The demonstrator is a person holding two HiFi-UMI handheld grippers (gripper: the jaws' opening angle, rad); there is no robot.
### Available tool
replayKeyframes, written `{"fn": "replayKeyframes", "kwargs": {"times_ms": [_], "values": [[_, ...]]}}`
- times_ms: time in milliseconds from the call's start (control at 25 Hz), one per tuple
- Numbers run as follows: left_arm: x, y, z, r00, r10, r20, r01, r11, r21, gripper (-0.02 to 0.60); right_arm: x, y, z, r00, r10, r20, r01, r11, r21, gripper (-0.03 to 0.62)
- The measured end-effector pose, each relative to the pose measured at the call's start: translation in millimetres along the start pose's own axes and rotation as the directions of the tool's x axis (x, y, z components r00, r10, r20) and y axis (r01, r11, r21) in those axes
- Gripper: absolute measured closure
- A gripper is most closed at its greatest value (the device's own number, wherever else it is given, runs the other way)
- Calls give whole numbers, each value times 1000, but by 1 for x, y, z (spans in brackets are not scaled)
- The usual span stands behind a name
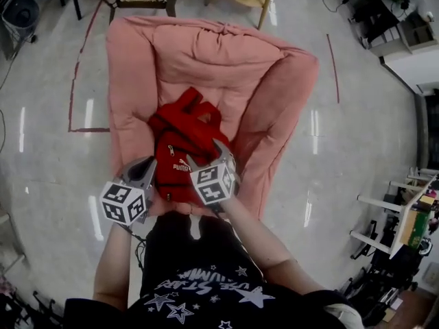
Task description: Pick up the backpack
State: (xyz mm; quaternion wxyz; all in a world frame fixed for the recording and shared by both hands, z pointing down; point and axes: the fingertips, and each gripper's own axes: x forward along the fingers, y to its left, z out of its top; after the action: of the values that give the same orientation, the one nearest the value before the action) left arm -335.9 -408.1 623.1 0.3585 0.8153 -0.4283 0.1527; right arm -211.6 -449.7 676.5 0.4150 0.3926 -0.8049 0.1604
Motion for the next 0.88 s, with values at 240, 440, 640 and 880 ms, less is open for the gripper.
{"fn": "replayKeyframes", "kwargs": {"times_ms": [240, 440, 640, 880], "values": [[42, 35, -6, 998, -5, -62, 9, 998, 57, 571, 26, -15, -2, 998, -67, -20, 67, 998, -5, 379], [70, 46, -18, 991, -25, -129, 41, 992, 121, 522, 24, -27, -7, 996, -78, -31, 78, 997, -9, 570], [102, 60, -17, 991, -4, -133, 36, 969, 246, 346, 12, -42, -8, 998, -60, -19, 61, 998, 28, 576], [131, 83, -16, 992, -8, -122, 48, 946, 322, 281, 8, -55, -17, 997, -77, 6, 77, 997, 22, 576]]}}
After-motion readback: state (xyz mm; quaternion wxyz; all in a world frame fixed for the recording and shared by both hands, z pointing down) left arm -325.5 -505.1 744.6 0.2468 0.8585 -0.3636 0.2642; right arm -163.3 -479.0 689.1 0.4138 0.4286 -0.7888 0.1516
